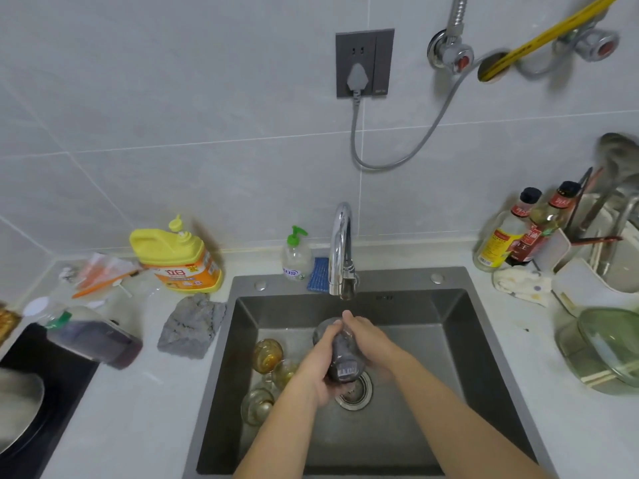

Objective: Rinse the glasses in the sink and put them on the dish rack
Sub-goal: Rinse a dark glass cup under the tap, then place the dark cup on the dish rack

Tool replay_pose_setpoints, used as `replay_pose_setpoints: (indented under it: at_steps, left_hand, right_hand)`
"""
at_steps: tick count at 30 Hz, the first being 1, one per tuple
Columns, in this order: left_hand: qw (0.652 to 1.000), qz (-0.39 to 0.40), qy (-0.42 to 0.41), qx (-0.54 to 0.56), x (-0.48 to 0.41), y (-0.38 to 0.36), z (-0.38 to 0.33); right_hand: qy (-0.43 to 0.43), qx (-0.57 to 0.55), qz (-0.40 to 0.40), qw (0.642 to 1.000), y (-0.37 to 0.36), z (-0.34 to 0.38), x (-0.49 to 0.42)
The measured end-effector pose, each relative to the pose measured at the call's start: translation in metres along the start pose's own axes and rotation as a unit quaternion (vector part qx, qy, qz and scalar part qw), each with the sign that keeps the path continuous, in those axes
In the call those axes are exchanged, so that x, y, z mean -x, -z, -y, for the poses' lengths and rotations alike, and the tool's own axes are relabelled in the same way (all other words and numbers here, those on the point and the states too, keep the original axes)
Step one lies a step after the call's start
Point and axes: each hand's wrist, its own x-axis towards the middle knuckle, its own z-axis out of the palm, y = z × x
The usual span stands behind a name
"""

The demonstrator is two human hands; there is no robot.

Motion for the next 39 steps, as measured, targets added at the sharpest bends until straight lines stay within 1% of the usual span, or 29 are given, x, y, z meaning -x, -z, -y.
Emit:
replay_pose_setpoints:
  at_steps: [2, 4, 7, 11, 14, 17, 19, 21, 22, 24, 26, 29, 33, 35, 39]
  left_hand:
    - [1.0, -0.004, 0.013, 0.024, 0.009, -0.007, -0.001]
    - [0.999, -0.003, 0.04, 0.035, 0.018, -0.015, -0.003]
    - [0.997, -0.006, 0.06, 0.04, 0.019, -0.023, 0.003]
    - [0.996, 0.01, 0.076, 0.055, 0.019, -0.029, 0.014]
    - [0.998, 0.028, 0.054, 0.025, 0.026, -0.033, 0.018]
    - [0.998, 0.016, 0.017, -0.054, 0.036, -0.037, 0.017]
    - [0.995, 0.015, -0.007, -0.103, 0.044, -0.037, 0.015]
    - [0.988, 0.028, -0.06, -0.142, 0.045, -0.035, 0.015]
    - [0.982, 0.038, -0.099, -0.157, 0.041, -0.032, 0.016]
    - [0.969, 0.075, -0.163, -0.173, 0.031, -0.024, 0.018]
    - [0.954, 0.117, -0.199, -0.193, 0.023, -0.015, 0.019]
    - [0.918, 0.174, -0.251, -0.252, 0.021, -0.007, 0.022]
    - [0.878, 0.256, -0.264, -0.308, 0.031, -0.009, 0.026]
    - [0.856, 0.292, -0.264, -0.335, 0.041, -0.014, 0.03]
    - [0.798, 0.368, -0.279, -0.387, 0.073, -0.031, 0.048]
  right_hand:
    - [-0.047, -0.066, 0.028, 0.996, 0.005, -0.01, 0.002]
    - [-0.09, -0.085, 0.053, 0.991, 0.009, -0.012, 0.013]
    - [-0.125, -0.019, 0.036, 0.991, 0.019, -0.012, 0.026]
    - [-0.144, 0.029, 0.024, 0.989, 0.032, -0.012, 0.034]
    - [-0.127, 0.03, 0.035, 0.991, 0.038, -0.012, 0.047]
    - [-0.084, -0.016, 0.032, 0.996, 0.043, -0.018, 0.055]
    - [-0.063, -0.03, 0.012, 0.997, 0.044, -0.022, 0.061]
    - [-0.031, -0.039, -0.043, 0.998, 0.042, -0.025, 0.071]
    - [-0.013, -0.047, -0.07, 0.996, 0.041, -0.028, 0.076]
    - [0.023, -0.059, -0.097, 0.993, 0.035, -0.034, 0.087]
    - [0.049, -0.076, -0.112, 0.99, 0.027, -0.045, 0.097]
    - [0.084, -0.138, -0.147, 0.976, 0.009, -0.054, 0.124]
    - [0.125, -0.184, -0.218, 0.95, -0.008, -0.068, 0.155]
    - [0.139, -0.211, -0.268, 0.93, -0.013, -0.076, 0.171]
    - [0.19, -0.24, -0.343, 0.888, -0.017, -0.094, 0.22]
